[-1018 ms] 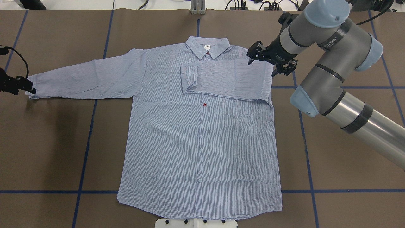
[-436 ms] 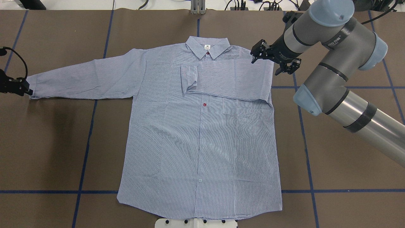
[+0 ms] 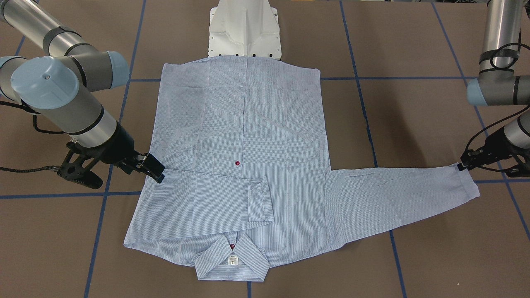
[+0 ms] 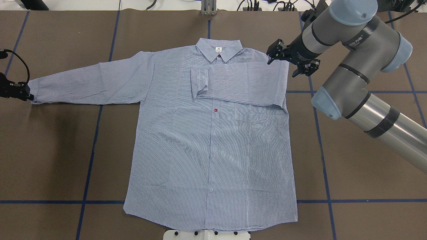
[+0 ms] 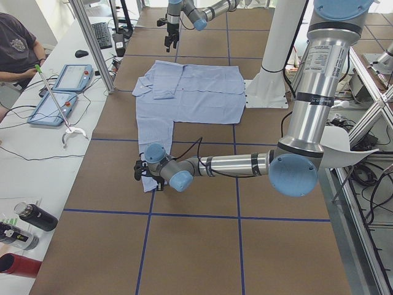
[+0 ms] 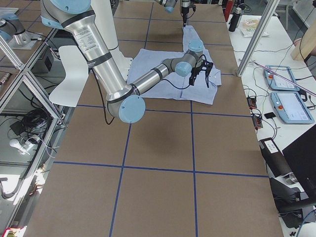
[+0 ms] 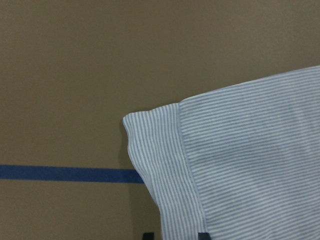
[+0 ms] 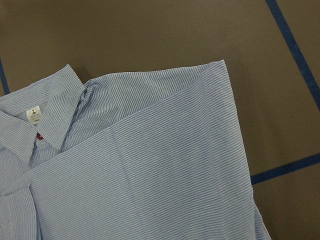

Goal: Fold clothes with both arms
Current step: 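Lower the left gripper onto the other sleeve cuff and grasp, then fold the cuff with the left gripper across the chest while the right arm withdraws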

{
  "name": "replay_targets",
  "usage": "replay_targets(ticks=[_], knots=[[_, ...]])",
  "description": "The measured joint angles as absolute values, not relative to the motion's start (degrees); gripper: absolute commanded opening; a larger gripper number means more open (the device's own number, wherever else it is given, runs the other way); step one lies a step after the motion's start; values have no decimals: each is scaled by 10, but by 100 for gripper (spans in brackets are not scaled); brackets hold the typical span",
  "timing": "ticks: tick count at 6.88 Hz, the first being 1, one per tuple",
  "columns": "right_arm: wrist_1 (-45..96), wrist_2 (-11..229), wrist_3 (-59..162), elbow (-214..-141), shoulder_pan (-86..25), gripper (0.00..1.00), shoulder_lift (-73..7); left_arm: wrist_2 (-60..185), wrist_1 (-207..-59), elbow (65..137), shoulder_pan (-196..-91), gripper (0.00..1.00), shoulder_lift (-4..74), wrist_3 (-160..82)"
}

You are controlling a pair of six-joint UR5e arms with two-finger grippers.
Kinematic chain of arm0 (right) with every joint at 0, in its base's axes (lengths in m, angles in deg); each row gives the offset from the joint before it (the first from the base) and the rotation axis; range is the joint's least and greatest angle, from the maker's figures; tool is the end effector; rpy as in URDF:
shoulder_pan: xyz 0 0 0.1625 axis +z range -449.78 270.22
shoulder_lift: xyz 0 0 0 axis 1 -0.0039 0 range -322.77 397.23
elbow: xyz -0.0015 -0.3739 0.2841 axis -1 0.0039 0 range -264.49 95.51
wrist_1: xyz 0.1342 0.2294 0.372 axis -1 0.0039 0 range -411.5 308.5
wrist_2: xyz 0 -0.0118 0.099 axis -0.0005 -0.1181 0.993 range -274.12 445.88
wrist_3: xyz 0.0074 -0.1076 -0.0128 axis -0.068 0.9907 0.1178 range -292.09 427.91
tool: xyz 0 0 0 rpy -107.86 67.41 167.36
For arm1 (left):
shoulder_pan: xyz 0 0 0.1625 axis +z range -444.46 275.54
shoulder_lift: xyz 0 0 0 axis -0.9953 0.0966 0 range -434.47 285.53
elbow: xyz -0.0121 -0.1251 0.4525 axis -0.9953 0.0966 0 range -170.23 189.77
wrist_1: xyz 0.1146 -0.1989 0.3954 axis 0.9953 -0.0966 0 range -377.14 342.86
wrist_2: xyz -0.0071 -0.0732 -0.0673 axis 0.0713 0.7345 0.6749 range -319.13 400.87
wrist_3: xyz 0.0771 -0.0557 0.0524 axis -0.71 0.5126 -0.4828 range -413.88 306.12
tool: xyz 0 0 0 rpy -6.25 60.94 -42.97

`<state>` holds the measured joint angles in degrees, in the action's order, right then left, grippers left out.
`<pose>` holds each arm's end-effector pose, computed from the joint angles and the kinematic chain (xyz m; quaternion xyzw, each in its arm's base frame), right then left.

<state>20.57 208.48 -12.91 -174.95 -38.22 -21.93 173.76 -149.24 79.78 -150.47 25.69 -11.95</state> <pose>-0.4070 -0.6330 0.3227 -0.0180 -0.4739 0.2063 0.8559 0.2062 -0.6095 0.7135 0.0260 0.4354 -0.0391 0.8990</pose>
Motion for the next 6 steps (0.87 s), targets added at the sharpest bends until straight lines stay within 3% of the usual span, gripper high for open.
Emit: replay_targets(ticks=[3,6], knots=[[206,2085,-129,-1750,-380,100,-223,1738,-1491,801,-1505,0,263,-119],[206,2088,-125,-1754,-373,100,-233,1739,-1465,902,-1506,0,295,-106]])
